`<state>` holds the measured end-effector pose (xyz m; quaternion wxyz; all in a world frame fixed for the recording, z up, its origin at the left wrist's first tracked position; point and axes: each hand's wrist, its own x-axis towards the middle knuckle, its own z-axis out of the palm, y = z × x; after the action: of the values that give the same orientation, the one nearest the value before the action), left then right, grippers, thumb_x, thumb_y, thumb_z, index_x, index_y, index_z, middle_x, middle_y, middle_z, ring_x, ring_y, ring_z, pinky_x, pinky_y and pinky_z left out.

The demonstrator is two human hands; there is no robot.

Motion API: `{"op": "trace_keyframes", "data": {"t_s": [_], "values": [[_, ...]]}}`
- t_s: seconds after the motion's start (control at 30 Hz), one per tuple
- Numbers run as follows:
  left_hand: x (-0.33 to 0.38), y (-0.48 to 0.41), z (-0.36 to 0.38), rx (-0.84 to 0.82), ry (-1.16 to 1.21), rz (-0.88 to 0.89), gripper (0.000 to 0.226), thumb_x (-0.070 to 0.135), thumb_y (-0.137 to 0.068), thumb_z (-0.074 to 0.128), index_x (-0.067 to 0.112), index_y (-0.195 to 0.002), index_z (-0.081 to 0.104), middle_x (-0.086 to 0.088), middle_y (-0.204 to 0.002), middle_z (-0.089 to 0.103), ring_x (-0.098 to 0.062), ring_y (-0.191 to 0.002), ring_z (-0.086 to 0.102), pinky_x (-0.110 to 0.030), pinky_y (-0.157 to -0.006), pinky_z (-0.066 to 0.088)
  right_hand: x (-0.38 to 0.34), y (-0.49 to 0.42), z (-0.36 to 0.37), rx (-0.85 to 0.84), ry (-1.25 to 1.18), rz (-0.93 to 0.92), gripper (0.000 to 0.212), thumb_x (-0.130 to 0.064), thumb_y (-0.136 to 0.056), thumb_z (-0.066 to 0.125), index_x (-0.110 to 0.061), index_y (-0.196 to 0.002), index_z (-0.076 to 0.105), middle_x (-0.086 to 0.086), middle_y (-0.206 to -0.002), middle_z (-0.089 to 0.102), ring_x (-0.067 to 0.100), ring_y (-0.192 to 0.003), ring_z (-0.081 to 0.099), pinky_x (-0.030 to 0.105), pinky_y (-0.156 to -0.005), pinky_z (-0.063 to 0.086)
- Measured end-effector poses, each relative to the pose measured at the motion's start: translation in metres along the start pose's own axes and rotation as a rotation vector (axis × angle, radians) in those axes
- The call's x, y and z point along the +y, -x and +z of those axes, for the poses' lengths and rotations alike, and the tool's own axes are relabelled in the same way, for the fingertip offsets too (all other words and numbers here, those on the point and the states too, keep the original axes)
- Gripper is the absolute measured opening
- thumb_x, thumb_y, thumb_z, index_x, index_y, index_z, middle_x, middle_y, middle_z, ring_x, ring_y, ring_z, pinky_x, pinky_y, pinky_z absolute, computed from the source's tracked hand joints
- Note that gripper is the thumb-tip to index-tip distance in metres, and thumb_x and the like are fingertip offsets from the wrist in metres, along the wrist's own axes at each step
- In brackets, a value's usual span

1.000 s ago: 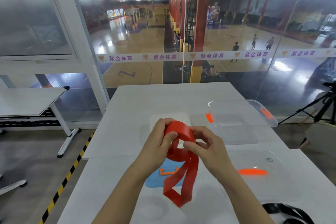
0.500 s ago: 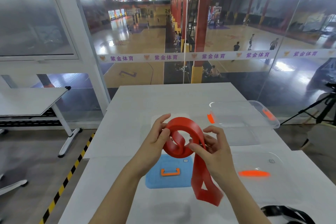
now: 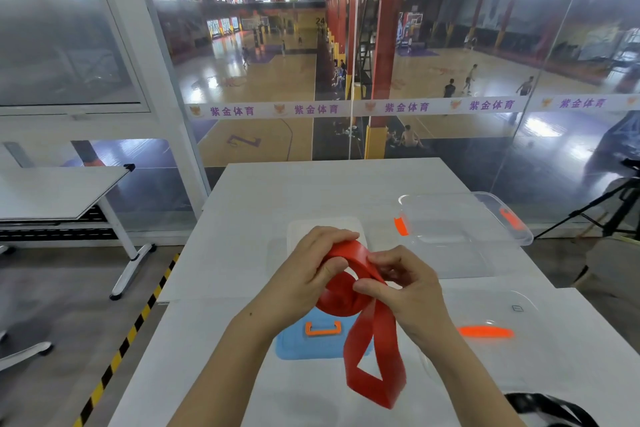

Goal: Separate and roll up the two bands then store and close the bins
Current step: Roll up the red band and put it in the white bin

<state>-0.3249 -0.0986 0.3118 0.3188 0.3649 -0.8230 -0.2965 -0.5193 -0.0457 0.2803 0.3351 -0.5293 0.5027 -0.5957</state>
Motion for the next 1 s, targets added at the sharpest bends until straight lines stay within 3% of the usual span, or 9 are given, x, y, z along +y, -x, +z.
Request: {"op": "trace_keyframes", "data": {"t_s": [0.1, 0.23, 0.43, 0.63, 0.87, 1.0], "values": [[0.003, 0.002, 0.004, 0.107, 0.101, -0.001, 0.03, 0.019, -0.105, 0.051, 0.036, -0.128, 0.061, 0.022, -0.124, 0.057, -0.008, -0.126, 0.053, -0.017, -0.102, 0.042, 0.0, -0.001, 0.004, 0.001, -0.014, 0.01, 0.037, -0.002, -0.068, 0.095, -0.028, -0.087, 0.077, -0.006, -0.092, 0.079, 0.012, -0.086, 0.076, 0.022, -0.084, 0.058], [0.001, 0.003, 0.006, 0.188, 0.229, -0.05, 0.03, 0.017, -0.106, 0.05, 0.034, -0.128, 0.064, 0.017, -0.125, 0.059, -0.01, -0.125, 0.055, -0.025, -0.105, 0.047, 0.0, -0.002, 0.0, -0.069, -0.056, -0.044, 0.042, 0.004, -0.082, 0.083, -0.032, -0.102, 0.078, -0.004, -0.109, 0.077, 0.019, -0.101, 0.075, 0.031, -0.09, 0.06], [-0.001, 0.001, 0.005, 0.182, 0.323, -0.116, 0.034, 0.019, -0.107, 0.049, 0.035, -0.133, 0.064, 0.014, -0.127, 0.06, -0.009, -0.127, 0.055, -0.03, -0.109, 0.046, 0.0, -0.004, -0.003, -0.016, -0.097, -0.015, 0.032, 0.007, -0.087, 0.077, -0.022, -0.1, 0.079, -0.001, -0.097, 0.081, 0.014, -0.091, 0.078, 0.023, -0.079, 0.06], [0.0, -0.001, 0.001, 0.158, 0.267, -0.113, 0.035, 0.019, -0.107, 0.049, 0.037, -0.132, 0.065, 0.016, -0.125, 0.059, -0.006, -0.125, 0.055, -0.027, -0.107, 0.046, 0.003, -0.009, -0.008, -0.078, 0.012, -0.042, 0.034, 0.0, -0.085, 0.082, -0.027, -0.105, 0.077, -0.005, -0.104, 0.08, 0.018, -0.101, 0.077, 0.033, -0.094, 0.061], [0.005, -0.001, 0.004, 0.191, 0.264, -0.082, 0.035, 0.014, -0.106, 0.049, 0.036, -0.129, 0.066, 0.015, -0.122, 0.059, -0.004, -0.123, 0.054, -0.019, -0.103, 0.046, 0.008, -0.004, -0.012, -0.181, 0.076, -0.021, 0.044, -0.004, -0.097, 0.07, -0.036, -0.127, 0.068, -0.021, -0.119, 0.076, 0.002, -0.117, 0.07, 0.014, -0.096, 0.054], [0.007, -0.001, 0.004, 0.18, 0.238, -0.109, 0.037, 0.018, -0.107, 0.049, 0.046, -0.126, 0.062, 0.022, -0.121, 0.056, 0.001, -0.123, 0.051, -0.015, -0.098, 0.047, 0.013, -0.004, -0.015, -0.145, 0.123, 0.005, 0.037, -0.01, -0.101, 0.066, -0.038, -0.126, 0.07, -0.021, -0.118, 0.076, -0.001, -0.114, 0.07, 0.016, -0.095, 0.057]]}}
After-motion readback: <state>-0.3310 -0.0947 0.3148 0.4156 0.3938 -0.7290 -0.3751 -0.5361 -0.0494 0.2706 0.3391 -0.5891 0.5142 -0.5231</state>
